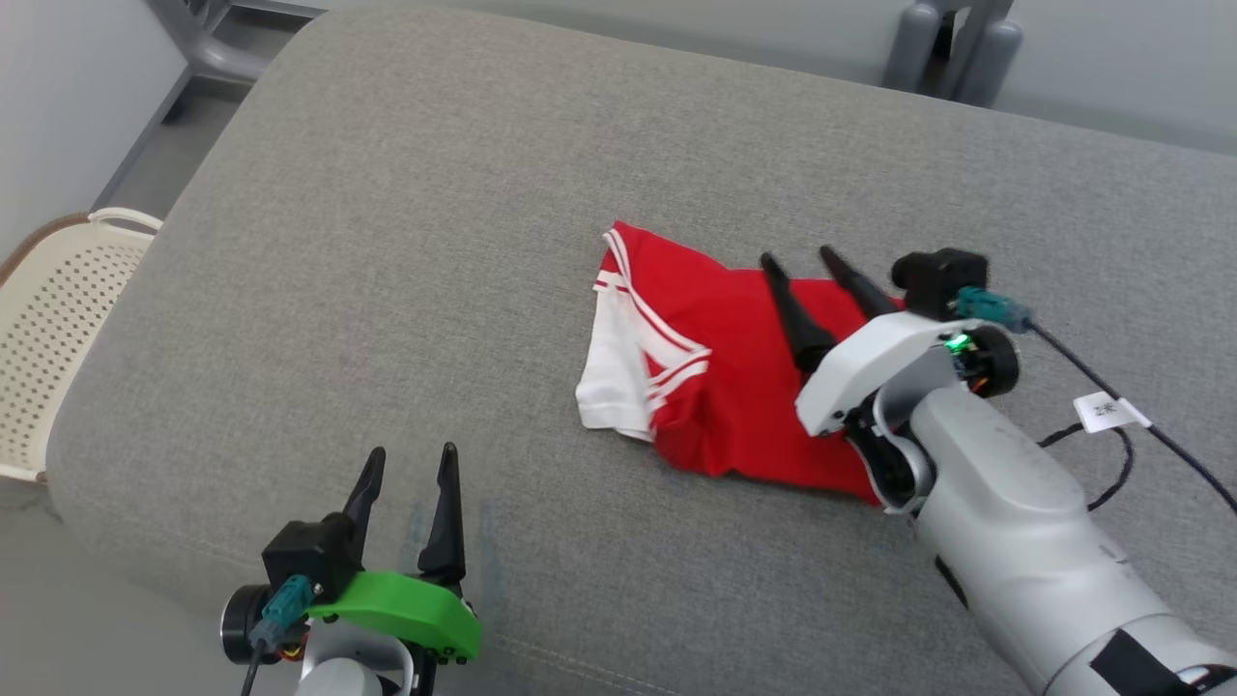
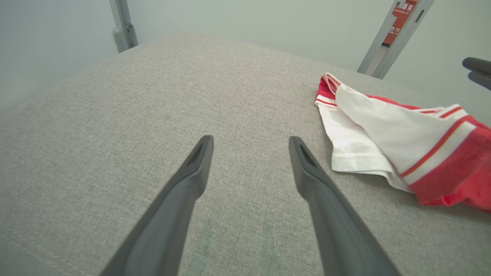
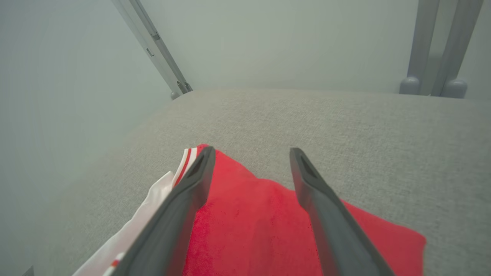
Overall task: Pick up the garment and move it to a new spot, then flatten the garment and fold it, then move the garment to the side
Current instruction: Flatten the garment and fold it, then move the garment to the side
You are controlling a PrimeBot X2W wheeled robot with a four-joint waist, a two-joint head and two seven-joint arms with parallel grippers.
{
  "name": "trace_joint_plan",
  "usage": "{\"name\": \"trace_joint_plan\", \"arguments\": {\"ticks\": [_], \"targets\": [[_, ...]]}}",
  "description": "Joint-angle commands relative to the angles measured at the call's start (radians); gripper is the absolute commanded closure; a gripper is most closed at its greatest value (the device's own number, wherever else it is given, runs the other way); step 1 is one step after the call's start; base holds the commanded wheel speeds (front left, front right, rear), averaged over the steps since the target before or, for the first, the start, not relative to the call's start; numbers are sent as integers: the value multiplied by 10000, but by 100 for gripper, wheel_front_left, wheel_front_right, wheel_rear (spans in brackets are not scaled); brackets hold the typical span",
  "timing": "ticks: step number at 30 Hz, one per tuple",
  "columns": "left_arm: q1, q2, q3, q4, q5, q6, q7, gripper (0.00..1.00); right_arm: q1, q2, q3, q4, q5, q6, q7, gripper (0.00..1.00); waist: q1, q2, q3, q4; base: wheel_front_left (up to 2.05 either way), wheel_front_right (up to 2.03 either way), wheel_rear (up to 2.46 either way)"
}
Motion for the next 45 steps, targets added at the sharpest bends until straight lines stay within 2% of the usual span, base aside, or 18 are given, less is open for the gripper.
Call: {"name": "trace_joint_plan", "arguments": {"ticks": [1,6,9,16,20,29,45], "targets": [[-192,27,103,-37,162,61,11,0,376,-157,-527,-178,-340,-3,-26,0,0,0,-191,-644,0,0,0],[-267,29,324,-38,395,93,11,0,1447,-304,-2709,-1248,-2228,-2,-26,0,0,0,-361,-1440,0,0,0],[-214,33,586,-14,625,138,11,0,2303,-90,-3949,-1894,-3253,-2,-27,0,0,0,-483,-1952,0,0,0],[148,32,1060,26,1106,144,11,0,3753,327,-5382,-2987,-4661,-3,-28,0,0,0,-803,-2884,0,0,0],[514,32,1375,-16,1348,106,11,0,4292,384,-5523,-3219,-4806,-3,-29,0,0,0,-1070,-3327,0,0,0],[1345,33,1749,78,1458,83,11,0,5223,396,-4794,-3630,-4492,-3,-29,0,0,0,-1684,-3835,0,0,0],[1745,32,1840,-8,1575,21,11,0,5930,399,-4368,-4110,-4333,-3,-30,0,0,0,-2115,-3836,0,0,0]]}}
